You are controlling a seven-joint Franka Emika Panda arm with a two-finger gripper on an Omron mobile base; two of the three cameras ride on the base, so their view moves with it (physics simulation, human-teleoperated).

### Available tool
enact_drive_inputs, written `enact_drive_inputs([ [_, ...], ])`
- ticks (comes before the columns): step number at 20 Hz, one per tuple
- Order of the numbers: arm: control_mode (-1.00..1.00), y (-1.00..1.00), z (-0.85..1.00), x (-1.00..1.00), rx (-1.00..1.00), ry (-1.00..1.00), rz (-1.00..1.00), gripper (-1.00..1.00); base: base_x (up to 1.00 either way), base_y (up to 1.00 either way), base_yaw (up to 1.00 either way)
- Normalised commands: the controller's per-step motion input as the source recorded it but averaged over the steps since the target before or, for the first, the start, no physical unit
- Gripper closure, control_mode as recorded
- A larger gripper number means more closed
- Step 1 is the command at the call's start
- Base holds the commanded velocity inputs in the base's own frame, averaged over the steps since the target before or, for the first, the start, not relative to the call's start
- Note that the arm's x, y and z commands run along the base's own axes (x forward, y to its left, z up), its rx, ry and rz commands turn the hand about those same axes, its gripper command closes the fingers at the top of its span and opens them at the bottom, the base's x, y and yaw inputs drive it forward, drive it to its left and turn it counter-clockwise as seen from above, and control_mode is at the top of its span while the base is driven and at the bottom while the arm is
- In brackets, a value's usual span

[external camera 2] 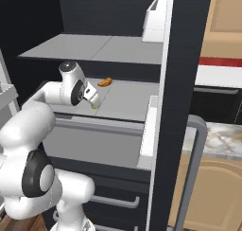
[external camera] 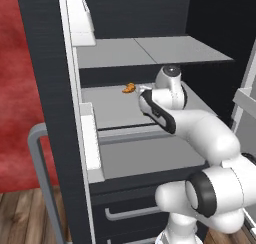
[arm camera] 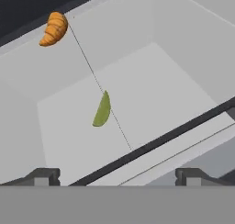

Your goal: Take the lemon wedge from the fridge and place it on the plate with fish on the dining counter.

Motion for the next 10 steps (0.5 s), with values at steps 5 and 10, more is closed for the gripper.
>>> enact_drive_inputs([
  [5, -1.00, -0.01, -0.13, 0.14, 0.00, 0.01, 0.06, -1.00, 0.00, 0.00, 0.00],
  [10, -1.00, 0.08, -0.15, 0.48, 0.00, 0.07, 0.00, -1.00, 0.00, 0.00, 0.00],
])
